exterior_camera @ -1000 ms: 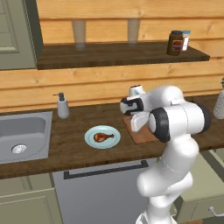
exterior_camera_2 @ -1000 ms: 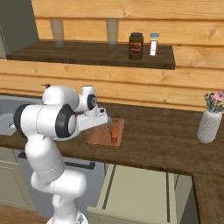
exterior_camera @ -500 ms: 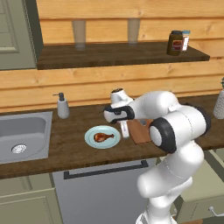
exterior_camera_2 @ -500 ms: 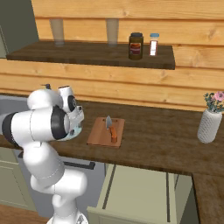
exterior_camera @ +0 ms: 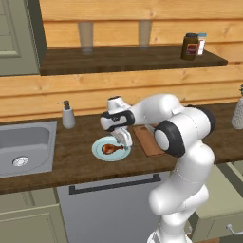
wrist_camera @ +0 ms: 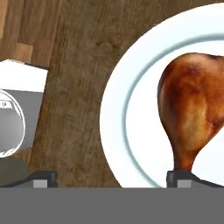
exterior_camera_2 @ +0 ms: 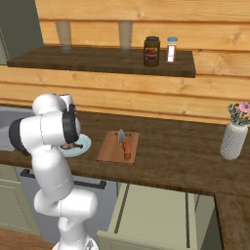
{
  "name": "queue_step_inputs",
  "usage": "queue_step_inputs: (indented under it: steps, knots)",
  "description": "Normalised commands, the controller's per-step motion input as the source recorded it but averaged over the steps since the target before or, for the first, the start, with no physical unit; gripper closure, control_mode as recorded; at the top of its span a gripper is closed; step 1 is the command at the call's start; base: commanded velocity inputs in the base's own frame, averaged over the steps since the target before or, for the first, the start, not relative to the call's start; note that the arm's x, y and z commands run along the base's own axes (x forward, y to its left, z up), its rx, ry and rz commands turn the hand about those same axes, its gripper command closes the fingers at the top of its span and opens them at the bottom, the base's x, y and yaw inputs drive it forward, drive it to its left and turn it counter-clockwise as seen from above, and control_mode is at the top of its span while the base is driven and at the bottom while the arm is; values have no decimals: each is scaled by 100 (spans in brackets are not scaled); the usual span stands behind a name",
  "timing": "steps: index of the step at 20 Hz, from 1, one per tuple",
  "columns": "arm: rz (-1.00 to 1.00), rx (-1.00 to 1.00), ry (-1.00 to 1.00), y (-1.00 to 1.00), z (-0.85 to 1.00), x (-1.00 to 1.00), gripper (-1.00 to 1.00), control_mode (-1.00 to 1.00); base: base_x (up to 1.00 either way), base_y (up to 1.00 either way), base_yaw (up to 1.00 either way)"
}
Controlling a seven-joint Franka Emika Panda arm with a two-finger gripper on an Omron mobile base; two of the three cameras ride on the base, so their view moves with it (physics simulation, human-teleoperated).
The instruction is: Pick up the knife from the drawer and place it on the cutting board. Then place the meat from the plate to the cutting board.
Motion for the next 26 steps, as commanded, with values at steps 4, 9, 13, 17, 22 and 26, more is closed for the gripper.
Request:
queue_step_inputs:
  steps: [4, 9, 13, 17, 22, 26]
  knots:
    - [45, 21, 3, 6, -16, 40, -100, -100, 0, 0, 0]
    - [29, 17, 3, 17, -21, 32, -100, -100, 0, 0, 0]
    - [12, 17, 4, 16, -20, 7, -100, -100, 0, 0, 0]
    - [0, 7, 6, 13, -10, 1, -100, -100, 0, 0, 0]
    - [-2, 5, 6, 0, -4, 13, -100, -100, 0, 0, 0]
    - [-9, 1, 4, 2, -2, 16, -100, -100, 0, 0, 0]
